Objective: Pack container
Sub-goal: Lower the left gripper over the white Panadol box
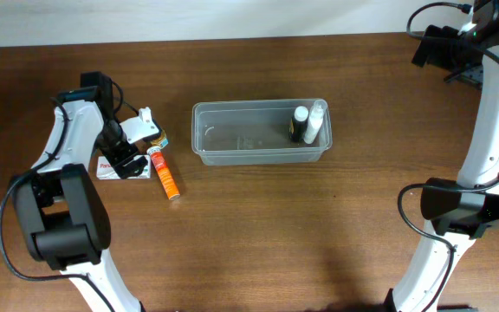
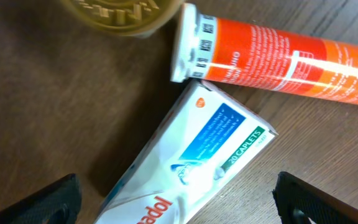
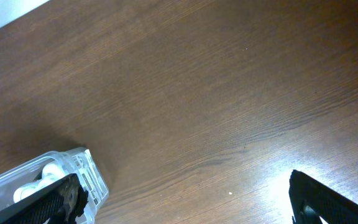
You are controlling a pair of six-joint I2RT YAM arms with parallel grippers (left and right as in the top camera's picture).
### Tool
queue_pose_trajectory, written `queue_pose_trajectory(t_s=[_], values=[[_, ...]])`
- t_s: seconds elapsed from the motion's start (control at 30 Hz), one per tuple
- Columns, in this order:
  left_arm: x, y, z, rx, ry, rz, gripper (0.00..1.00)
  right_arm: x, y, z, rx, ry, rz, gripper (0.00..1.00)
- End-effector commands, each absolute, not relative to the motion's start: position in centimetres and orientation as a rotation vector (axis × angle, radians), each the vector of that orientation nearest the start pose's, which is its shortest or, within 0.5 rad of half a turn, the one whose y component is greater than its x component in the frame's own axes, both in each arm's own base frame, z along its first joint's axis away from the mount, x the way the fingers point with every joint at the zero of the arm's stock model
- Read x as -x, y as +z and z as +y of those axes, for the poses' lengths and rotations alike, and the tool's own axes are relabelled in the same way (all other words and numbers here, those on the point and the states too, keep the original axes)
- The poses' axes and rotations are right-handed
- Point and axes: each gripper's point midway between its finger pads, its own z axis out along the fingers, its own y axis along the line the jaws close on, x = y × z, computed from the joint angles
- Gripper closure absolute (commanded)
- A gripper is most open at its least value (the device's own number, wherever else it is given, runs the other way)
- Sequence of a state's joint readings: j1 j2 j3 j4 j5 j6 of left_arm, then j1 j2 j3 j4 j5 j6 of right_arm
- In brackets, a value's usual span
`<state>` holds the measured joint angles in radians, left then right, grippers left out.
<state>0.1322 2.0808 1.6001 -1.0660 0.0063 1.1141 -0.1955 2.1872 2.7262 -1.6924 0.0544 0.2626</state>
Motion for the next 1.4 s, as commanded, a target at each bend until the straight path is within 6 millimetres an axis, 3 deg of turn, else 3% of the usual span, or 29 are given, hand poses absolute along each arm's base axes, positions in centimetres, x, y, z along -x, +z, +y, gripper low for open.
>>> queue_pose_trajectory(t_s=[0.0, 0.43, 0.67, 0.87, 1.37], values=[[-38.6, 1.7, 5.3, -1.582, -0.056, 2.753, 0.01, -44.0, 28.9, -9.4, -0.634, -0.048, 2.628, 0.01], [-38.5, -1.0, 5.3, -1.596, -0.097, 2.780, 0.01, -44.0, 28.9, -9.4, -0.633, -0.048, 2.628, 0.01], [-38.7, -1.3, 5.3, -1.541, -0.092, 2.803, 0.01, -44.0, 28.9, -9.4, -0.633, -0.048, 2.628, 0.02], [-39.7, -1.3, 5.4, -1.258, -0.050, 2.913, 0.01, -44.0, 28.9, -9.4, -0.633, -0.048, 2.629, 0.01], [-39.7, -1.3, 5.4, -0.491, -0.036, 3.142, 0.01, -44.0, 28.9, -9.4, -0.633, -0.048, 2.628, 0.02]])
